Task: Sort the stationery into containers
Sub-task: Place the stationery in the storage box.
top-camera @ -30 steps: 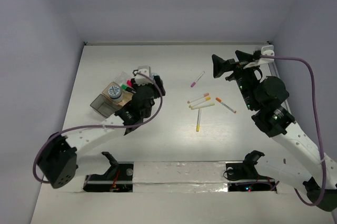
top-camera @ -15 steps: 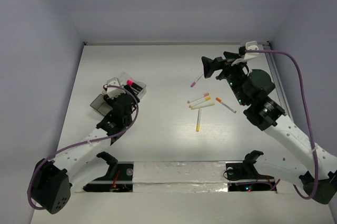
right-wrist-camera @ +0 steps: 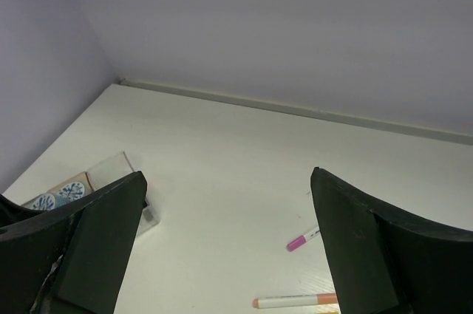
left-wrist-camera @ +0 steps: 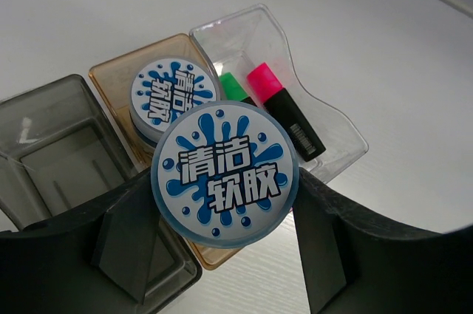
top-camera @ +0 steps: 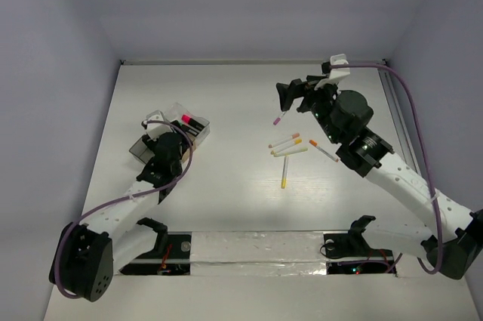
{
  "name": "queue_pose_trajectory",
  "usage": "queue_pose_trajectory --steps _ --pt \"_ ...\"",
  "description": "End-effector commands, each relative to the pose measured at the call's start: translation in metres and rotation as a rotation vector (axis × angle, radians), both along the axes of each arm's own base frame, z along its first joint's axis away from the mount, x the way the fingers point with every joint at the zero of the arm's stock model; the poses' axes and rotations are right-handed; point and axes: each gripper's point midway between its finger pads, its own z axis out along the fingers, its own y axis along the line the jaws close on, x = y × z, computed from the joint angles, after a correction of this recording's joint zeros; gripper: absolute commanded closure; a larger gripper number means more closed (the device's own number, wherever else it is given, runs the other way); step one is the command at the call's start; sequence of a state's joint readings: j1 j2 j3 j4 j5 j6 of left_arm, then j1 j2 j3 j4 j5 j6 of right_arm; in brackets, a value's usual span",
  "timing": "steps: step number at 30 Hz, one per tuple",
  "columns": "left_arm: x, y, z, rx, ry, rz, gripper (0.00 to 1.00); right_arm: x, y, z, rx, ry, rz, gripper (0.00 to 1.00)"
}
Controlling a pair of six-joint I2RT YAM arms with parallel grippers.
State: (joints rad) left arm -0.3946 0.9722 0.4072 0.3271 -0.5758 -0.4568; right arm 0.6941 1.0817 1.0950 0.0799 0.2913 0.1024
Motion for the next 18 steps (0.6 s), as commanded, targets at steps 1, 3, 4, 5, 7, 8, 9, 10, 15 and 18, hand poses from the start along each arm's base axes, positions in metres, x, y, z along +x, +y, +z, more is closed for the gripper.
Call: queue_pose_trajectory --steps 1,3,4,5,7,8,9,10,15,18 --pt "0.015 -0.01 0.019 -0.022 -0.079 -0.037 0.66 0.002 0.004 0.024 0.035 -0.042 0.014 0.02" --pt "0.016 -0.009 0.017 -0.018 -0.07 -0.035 0.65 0.005 0.006 0.022 0.03 -0.039 0.011 0.02" --pt "0.015 -0.009 0.017 -0.018 -0.07 -0.03 0.65 0.006 0.007 0.02 0.026 -0.036 0.011 0.02" --pt "0.014 -0.008 0.016 -0.019 -0.065 -0.027 0.64 0.007 0.007 0.019 0.024 -0.034 0.011 0.02" --pt "0.014 -0.004 0.017 -0.02 -0.067 -0.011 0.62 0.011 0.009 0.015 0.015 -0.025 0.008 0.02" --pt "0.013 -0.003 0.016 -0.021 -0.061 -0.007 0.57 0.011 0.01 0.015 0.015 -0.024 0.006 0.02" --pt "0.013 -0.003 0.014 -0.02 -0.055 -0.005 0.55 0.012 0.01 0.015 0.014 -0.023 0.006 0.02" --pt "0.014 -0.003 0.016 -0.021 -0.052 -0.005 0.54 0.014 0.011 0.013 0.011 -0.018 0.005 0.02" --pt "0.016 -0.006 0.007 -0.023 -0.016 -0.009 0.46 0.015 0.011 0.011 0.007 -0.017 -0.003 0.02" --pt "0.017 -0.008 0.004 -0.025 -0.008 -0.015 0.38 0.016 0.01 0.011 0.004 -0.018 -0.008 0.02"
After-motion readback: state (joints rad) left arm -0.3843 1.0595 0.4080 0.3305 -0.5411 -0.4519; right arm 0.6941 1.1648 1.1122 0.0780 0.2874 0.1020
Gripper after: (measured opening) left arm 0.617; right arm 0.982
